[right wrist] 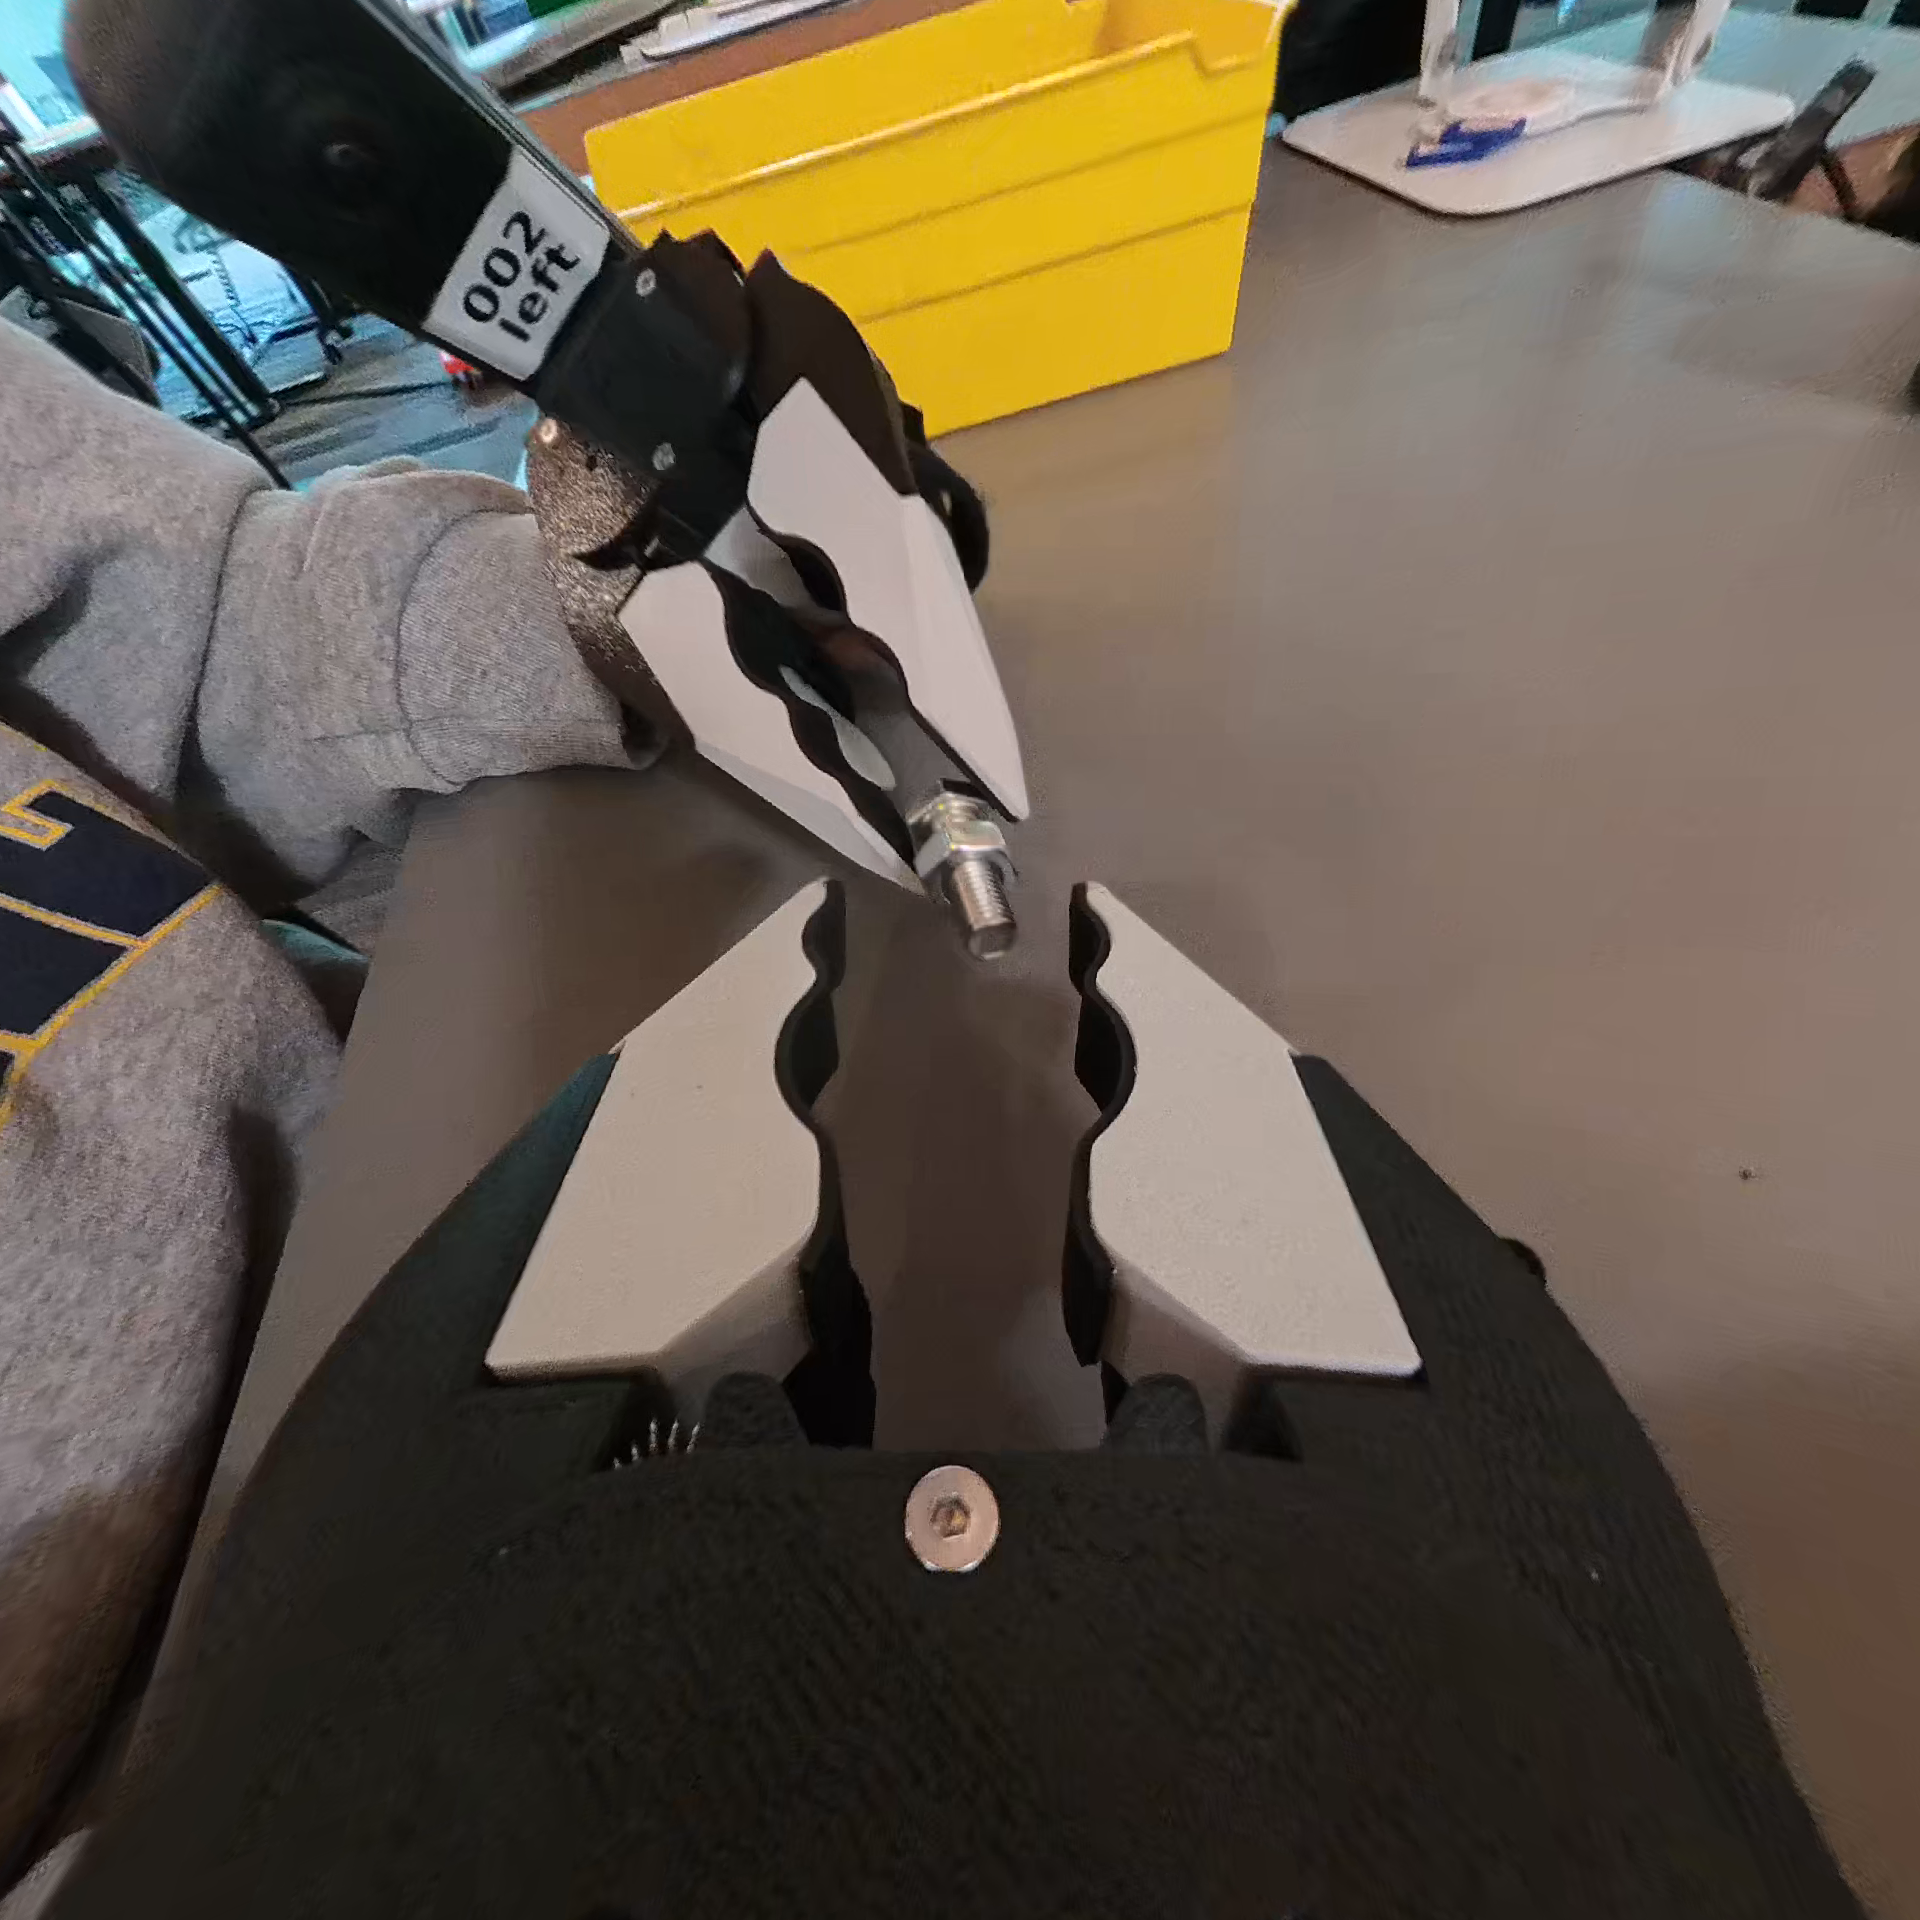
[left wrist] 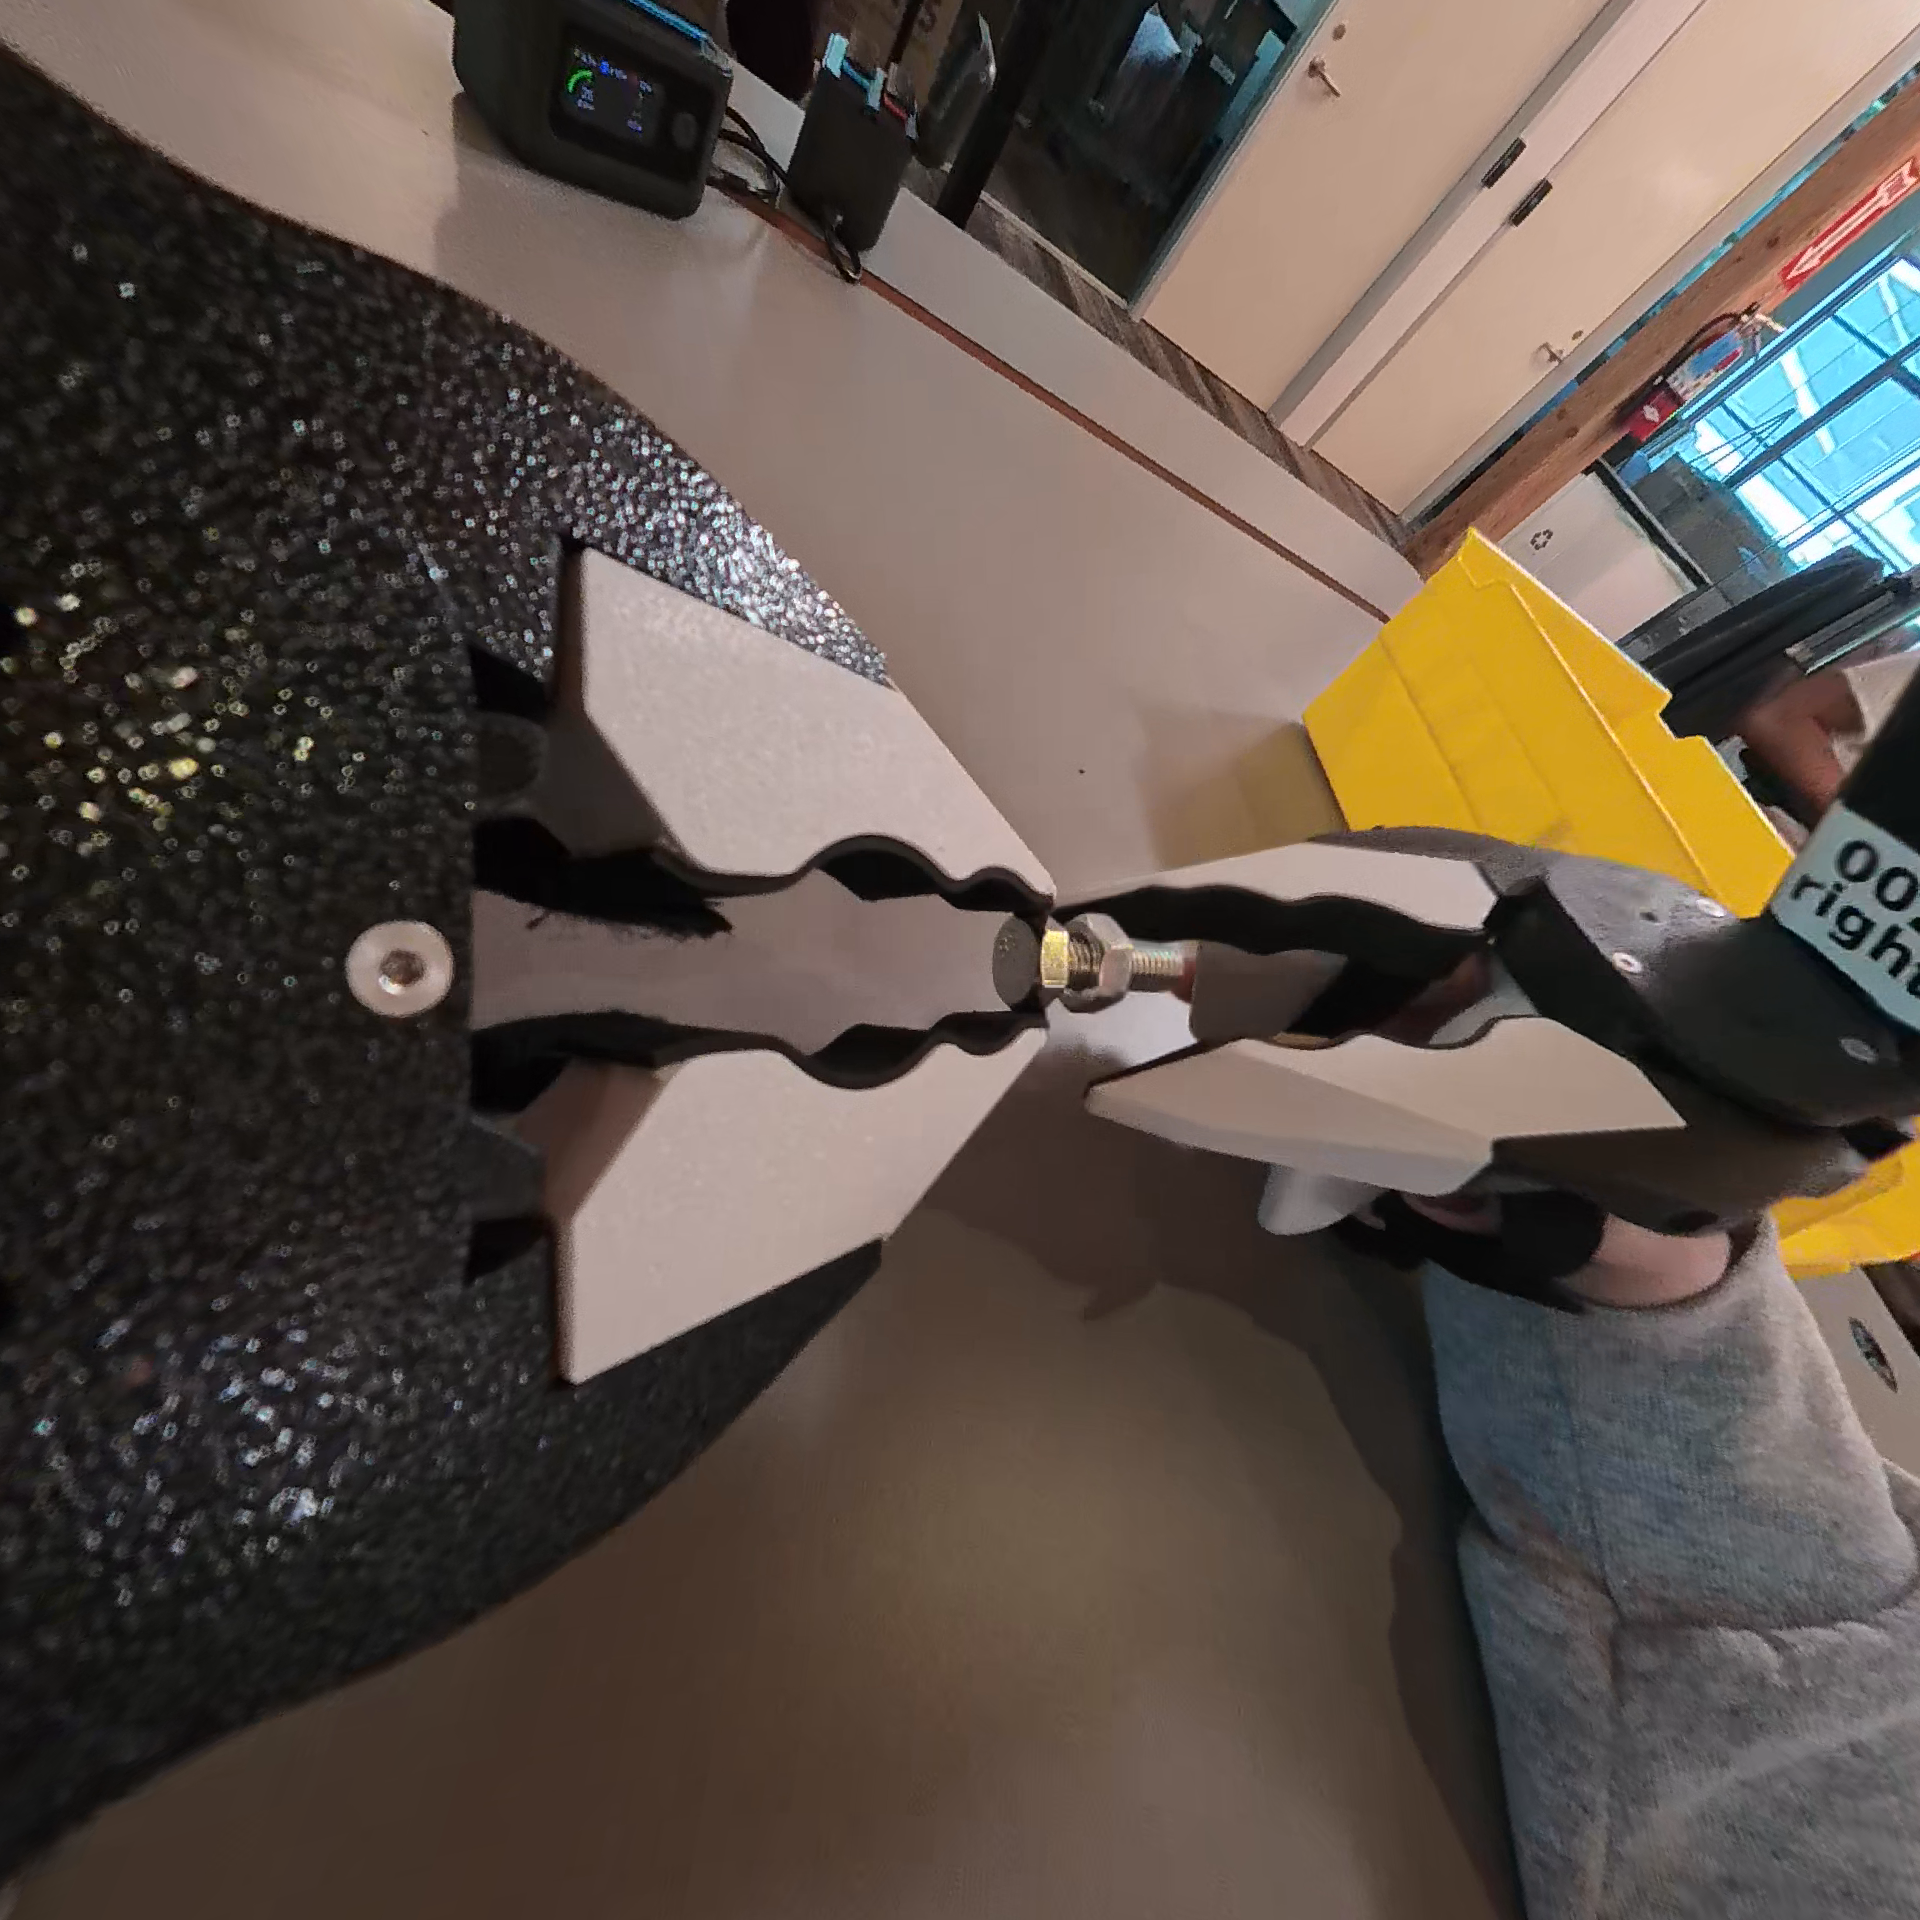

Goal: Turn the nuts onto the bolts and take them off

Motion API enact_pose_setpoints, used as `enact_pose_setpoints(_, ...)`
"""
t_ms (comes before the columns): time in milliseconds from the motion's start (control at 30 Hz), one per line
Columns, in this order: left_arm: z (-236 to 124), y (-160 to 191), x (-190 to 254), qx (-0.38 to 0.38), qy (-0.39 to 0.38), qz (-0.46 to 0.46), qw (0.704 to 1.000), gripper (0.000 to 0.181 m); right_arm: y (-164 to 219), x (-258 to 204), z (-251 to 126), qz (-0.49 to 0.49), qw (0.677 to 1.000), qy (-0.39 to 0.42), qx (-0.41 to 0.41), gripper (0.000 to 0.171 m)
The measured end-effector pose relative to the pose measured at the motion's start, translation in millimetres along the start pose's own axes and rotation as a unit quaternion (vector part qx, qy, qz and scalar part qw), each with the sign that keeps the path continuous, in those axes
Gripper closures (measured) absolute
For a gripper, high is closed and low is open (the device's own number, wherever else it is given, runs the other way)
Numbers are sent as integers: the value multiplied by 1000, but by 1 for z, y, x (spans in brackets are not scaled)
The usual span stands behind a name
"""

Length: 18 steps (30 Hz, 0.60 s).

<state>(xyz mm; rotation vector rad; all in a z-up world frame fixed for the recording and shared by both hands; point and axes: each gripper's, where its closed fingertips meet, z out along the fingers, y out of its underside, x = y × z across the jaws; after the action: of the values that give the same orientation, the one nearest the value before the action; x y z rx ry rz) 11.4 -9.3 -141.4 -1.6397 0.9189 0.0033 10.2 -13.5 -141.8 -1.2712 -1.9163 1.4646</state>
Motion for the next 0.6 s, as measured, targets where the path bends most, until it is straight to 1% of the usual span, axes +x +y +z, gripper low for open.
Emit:
enact_pose_setpoints(133,-1,-1,-1,4,-1,-5,1000,164,5,-5,3,2,1000,-19,-19,130)
enact_pose_setpoints(167,0,0,-1,1,-1,-4,1000,164,2,-10,4,-8,1000,-29,-8,131)
enact_pose_setpoints(267,-1,-2,1,9,2,-1,1000,165,-15,-22,0,-70,996,-32,51,122)
enact_pose_setpoints(300,0,0,-1,-1,-4,-1,1000,165,-23,-33,-4,-80,992,-61,74,135)
enact_pose_setpoints(333,1,1,0,-5,0,-1,1000,164,-28,-34,-7,-69,992,-64,89,134)
enact_pose_setpoints(367,1,1,0,-3,1,1,1000,164,-27,-27,-7,-58,994,-46,84,132)
enact_pose_setpoints(433,0,-1,0,3,0,1,1000,164,-14,-7,-8,-43,998,1,48,128)
enact_pose_setpoints(467,-1,-2,0,6,0,-1,1000,164,-7,-2,-6,-31,999,10,28,126)
enact_pose_setpoints(600,-2,-3,-1,12,-2,-4,1000,164,5,-8,0,16,999,-26,-13,128)
